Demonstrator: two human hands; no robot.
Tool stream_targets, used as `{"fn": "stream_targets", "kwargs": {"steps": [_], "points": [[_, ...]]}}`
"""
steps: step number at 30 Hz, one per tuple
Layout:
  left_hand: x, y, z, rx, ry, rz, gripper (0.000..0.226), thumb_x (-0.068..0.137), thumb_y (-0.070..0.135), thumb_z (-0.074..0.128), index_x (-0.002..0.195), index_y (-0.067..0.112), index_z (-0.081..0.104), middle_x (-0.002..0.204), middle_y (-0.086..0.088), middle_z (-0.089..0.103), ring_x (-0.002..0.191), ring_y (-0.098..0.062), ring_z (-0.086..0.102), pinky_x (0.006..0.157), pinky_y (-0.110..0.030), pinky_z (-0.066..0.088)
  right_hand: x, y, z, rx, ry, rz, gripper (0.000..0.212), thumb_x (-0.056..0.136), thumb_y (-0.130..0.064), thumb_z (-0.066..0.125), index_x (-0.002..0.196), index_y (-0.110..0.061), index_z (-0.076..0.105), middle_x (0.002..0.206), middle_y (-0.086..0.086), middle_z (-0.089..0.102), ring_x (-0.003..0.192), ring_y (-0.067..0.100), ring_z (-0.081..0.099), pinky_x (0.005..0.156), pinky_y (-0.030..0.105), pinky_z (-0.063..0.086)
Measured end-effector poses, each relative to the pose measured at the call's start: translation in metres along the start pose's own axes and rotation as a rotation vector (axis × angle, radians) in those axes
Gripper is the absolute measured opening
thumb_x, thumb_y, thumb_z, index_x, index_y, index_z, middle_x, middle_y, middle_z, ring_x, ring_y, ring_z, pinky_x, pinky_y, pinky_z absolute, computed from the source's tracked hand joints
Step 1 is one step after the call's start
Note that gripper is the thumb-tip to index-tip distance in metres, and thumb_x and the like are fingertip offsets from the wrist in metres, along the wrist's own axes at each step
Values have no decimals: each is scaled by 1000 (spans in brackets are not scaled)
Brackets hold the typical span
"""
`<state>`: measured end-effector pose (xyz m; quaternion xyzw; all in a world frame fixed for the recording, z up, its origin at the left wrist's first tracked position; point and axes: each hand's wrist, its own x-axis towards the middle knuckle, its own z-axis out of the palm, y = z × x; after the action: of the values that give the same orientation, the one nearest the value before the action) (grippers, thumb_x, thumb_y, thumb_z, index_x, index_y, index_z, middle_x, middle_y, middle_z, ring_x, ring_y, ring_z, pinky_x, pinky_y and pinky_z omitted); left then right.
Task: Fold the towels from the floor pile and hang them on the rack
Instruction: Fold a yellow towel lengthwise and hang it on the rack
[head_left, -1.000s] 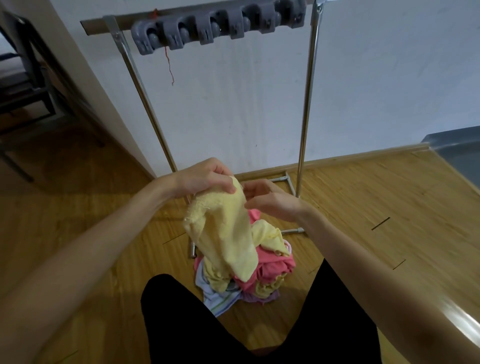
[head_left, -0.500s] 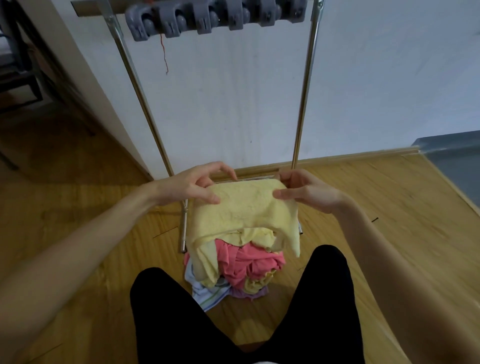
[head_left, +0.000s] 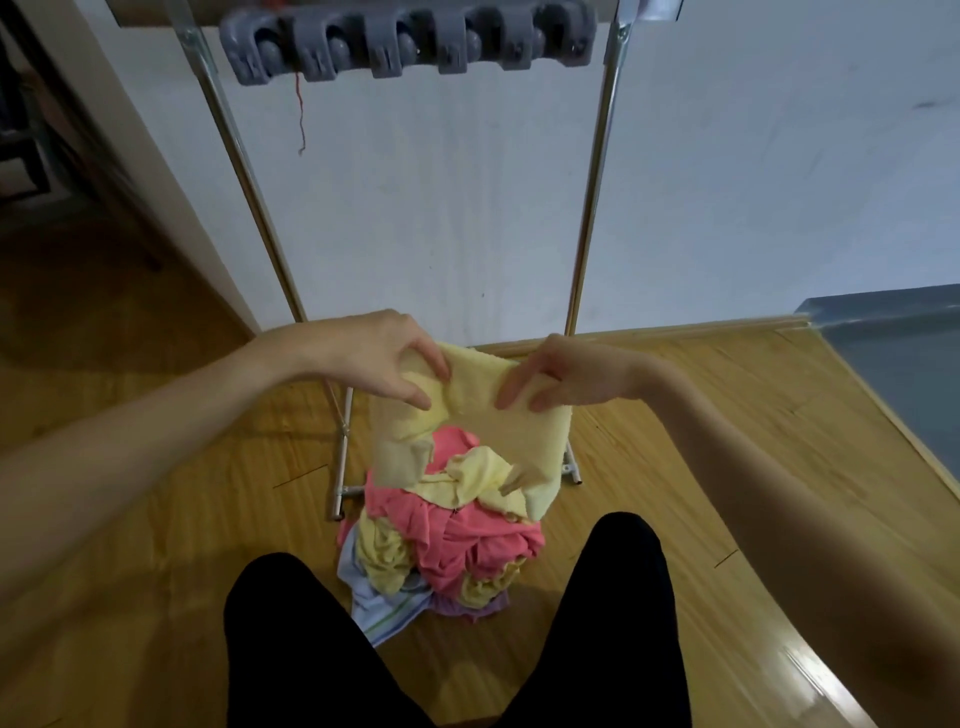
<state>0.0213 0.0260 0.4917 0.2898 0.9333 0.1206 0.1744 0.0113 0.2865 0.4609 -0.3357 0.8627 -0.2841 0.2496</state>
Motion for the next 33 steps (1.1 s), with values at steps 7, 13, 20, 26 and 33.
{"fn": "stream_targets", "kwargs": {"steps": [7, 13, 20, 26, 33], "points": [[35, -11, -17, 244, 408, 53, 49, 78, 6, 60, 125, 21, 59, 92, 4, 48, 91, -22, 55, 70, -28, 37, 23, 5, -45, -341, 370, 51, 46, 82, 5, 48, 112, -23, 69, 106, 4, 62, 94, 16, 53, 80, 26, 44], [61, -3, -60, 310, 549, 38, 47, 89, 13, 59, 134, 24, 51, 92, -8, 57, 88, -26, 55, 73, -35, 44, 26, 15, -102, -513, 595, -45, 45, 84, 8, 46, 117, -15, 66, 94, 3, 59, 90, 25, 57, 71, 29, 40], [97, 27, -131, 531, 888, -98, 44, 89, 3, 48, 130, 20, 49, 91, -16, 52, 78, -40, 56, 59, -42, 41, 22, -3, -173, -711, 908, -35, 53, 83, 13, 41, 128, -10, 58, 114, 15, 58, 92, 40, 59, 74, 47, 50], [135, 55, -173, 566, 944, -165, 47, 90, -4, 42, 133, 14, 44, 103, -19, 49, 75, -39, 57, 54, -39, 36, 19, 1, -235, -769, 1089, 24, 45, 86, 9, 43, 122, -10, 61, 119, 15, 58, 94, 39, 60, 73, 43, 51], [189, 73, -196, 612, 941, -159, 36, 83, -5, 55, 116, 9, 47, 116, -12, 42, 50, -23, 32, 40, -30, 16, 44, 22, -253, -779, 1226, 108, 21, 93, -3, 41, 96, 4, 61, 119, 20, 52, 75, 41, 58, 66, 47, 49]]}}
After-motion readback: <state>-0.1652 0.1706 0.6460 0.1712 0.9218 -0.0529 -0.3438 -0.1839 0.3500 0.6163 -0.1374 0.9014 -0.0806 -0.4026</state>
